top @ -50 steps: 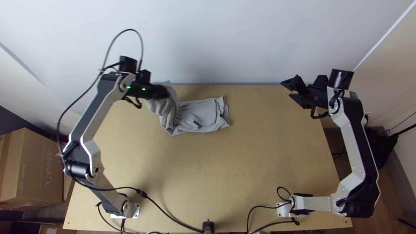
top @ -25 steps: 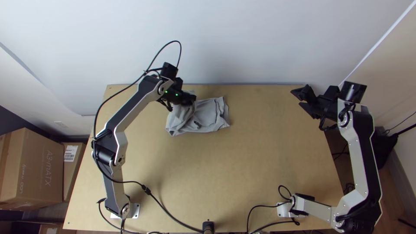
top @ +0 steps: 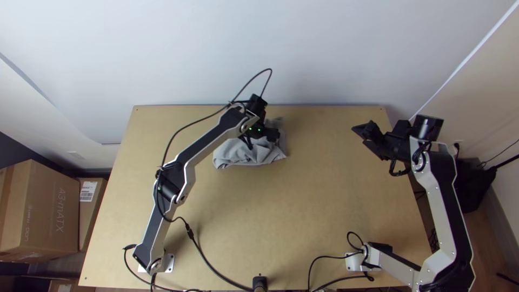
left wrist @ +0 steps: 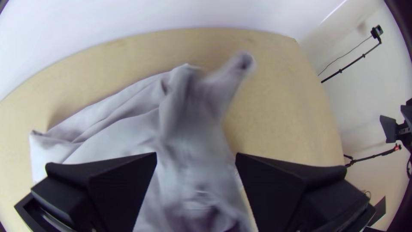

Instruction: Fold the t-shirt

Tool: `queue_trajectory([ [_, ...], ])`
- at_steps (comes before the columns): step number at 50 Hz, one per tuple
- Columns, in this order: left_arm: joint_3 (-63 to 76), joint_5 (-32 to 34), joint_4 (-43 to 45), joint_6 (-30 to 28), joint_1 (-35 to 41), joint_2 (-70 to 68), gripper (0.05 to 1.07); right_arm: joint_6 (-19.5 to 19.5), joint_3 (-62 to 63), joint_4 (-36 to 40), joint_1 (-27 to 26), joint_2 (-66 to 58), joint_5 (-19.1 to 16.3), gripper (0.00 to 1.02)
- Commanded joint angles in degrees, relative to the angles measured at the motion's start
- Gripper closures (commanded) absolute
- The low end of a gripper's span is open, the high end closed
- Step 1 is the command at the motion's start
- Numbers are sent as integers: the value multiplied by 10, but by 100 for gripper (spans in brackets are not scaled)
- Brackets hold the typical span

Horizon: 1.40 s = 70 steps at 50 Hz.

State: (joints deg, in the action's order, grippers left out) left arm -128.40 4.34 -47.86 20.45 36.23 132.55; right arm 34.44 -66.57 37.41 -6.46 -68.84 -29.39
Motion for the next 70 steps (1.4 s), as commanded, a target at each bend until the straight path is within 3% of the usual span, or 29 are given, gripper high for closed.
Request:
queue_trajectory([
  [1,-26,-24,19,9,17,16,9,-2,29,-16,18,15,-1,4],
  [11,-23,-34,4,-1,2,-26,9,-4,46,-48,70,-13,9,4],
  [32,-14,-28,-109,-52,-112,-210,9,-6,-36,-122,180,-270,9,4],
  [46,9,-27,-146,-57,-207,-302,9,-6,-132,-125,228,-401,8,4],
  [63,29,-27,-170,-50,-277,-352,9,-16,-224,-125,250,-520,7,4],
  [67,30,-27,-178,-50,-292,-360,9,-15,-245,-124,253,-544,7,21],
  [70,33,-27,-182,-50,-303,-367,9,-16,-258,-124,254,-558,7,52],
])
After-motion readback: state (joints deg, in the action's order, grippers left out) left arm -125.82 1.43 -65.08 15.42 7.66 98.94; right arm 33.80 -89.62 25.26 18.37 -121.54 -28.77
